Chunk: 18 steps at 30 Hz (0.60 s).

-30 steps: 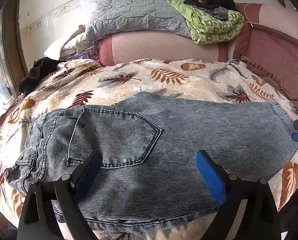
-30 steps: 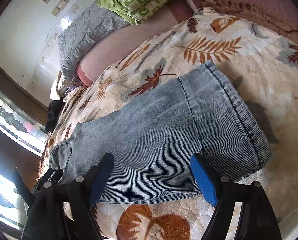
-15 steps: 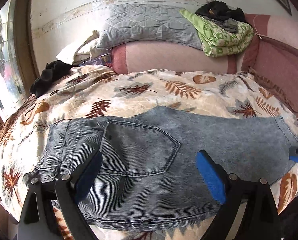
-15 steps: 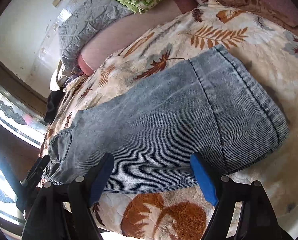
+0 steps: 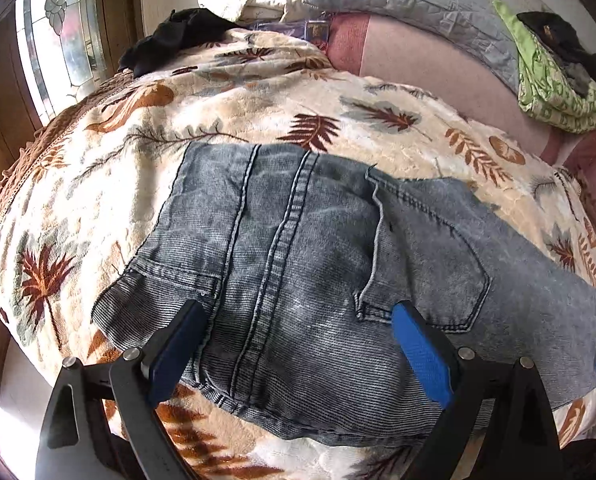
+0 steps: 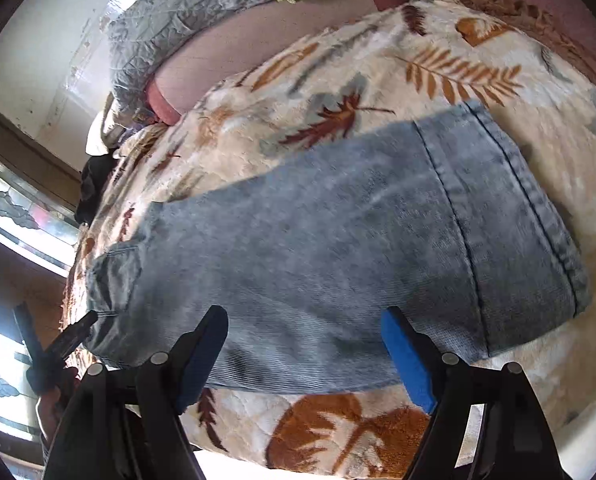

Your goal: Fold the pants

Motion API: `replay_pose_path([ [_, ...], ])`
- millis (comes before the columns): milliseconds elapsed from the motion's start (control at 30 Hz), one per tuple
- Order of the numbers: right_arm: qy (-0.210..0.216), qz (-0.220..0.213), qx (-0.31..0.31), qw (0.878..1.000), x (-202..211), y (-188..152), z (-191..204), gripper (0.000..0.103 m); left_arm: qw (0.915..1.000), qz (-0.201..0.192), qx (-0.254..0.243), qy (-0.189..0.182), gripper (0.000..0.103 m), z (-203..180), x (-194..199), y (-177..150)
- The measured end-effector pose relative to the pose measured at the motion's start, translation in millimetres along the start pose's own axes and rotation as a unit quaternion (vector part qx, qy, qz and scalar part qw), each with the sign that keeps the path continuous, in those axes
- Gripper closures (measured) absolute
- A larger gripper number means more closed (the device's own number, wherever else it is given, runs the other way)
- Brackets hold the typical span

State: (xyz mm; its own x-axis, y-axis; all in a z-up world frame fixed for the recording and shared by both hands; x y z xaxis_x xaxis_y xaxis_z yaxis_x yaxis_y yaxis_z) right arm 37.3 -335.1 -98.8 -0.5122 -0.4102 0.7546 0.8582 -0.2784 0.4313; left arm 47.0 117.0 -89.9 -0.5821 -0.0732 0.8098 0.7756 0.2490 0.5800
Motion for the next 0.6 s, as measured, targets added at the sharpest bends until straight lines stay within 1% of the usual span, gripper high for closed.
replay_pose_path([
  [33,0.004,-0.007,0.019,1.000,5.0,7.9,12.3,0.021,0.9998,-0.014,0.005,-0.013,0.008,-1.0,6.5,3.1],
  [67,0.007,-0.010,0.041,0.999,7.3,16.8,27.2,0.021,0.9993,-0.030,0.010,-0.019,0.008,-3.2,13.5,7.0],
  [100,0.014,-0.012,0.064,0.998,7.1,26.3,43.8,0.021,0.9990,-0.038,0.010,-0.022,0.008,-6.4,17.2,12.3],
  [167,0.034,0.000,0.108,0.994,-3.0,47.3,82.5,0.021,0.9981,-0.047,0.006,-0.040,0.008,-13.3,17.8,24.1],
  [300,0.065,0.045,0.184,0.980,-50.8,83.7,162.2,0.022,0.9969,-0.053,0.026,-0.052,0.008,-12.1,3.2,38.5],
  [333,0.072,0.059,0.193,0.977,-67.7,91.6,178.3,0.022,0.9974,-0.048,0.031,-0.045,0.008,-9.1,-3.8,38.1],
  [367,0.073,0.075,0.204,0.973,-86.3,98.5,193.8,0.026,0.9982,-0.031,0.037,-0.036,0.008,-5.4,-13.3,36.5],
  [400,0.064,0.090,0.217,0.970,-105.9,103.4,207.6,0.029,0.9982,-0.009,0.047,-0.035,0.008,-1.3,-23.2,33.0],
  [433,0.056,0.108,0.227,0.966,-125.9,106.4,219.2,0.032,0.9972,0.011,0.061,-0.043,0.008,3.7,-32.6,28.9],
  [467,0.056,0.126,0.236,0.962,-145.7,109.0,229.4,0.040,0.9966,0.016,0.068,-0.043,0.008,6.6,-37.0,25.4],
  [533,0.037,0.161,0.256,0.953,-182.3,110.0,243.7,0.049,0.9983,0.007,0.047,-0.033,0.008,1.2,-34.7,22.6],
  [600,0.018,0.172,0.275,0.946,-209.6,112.1,252.0,0.049,0.9993,0.004,0.030,-0.024,0.008,-2.2,-35.5,20.7],
])
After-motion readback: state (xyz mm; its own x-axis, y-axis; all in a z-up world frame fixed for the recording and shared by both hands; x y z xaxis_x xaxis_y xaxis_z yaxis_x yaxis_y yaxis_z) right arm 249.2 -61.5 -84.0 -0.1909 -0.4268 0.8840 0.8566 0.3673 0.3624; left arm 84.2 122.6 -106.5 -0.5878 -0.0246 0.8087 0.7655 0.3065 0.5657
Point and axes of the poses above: each gripper's, at about its wrist camera, not at the fingertips, and x roughly against the way its jaws point, z to its left, y to its top, the point moved 1 cm from there along -x, roughly the way its jaws point, and after that the axes turned 1 degree about y, right-handed, at the moved point
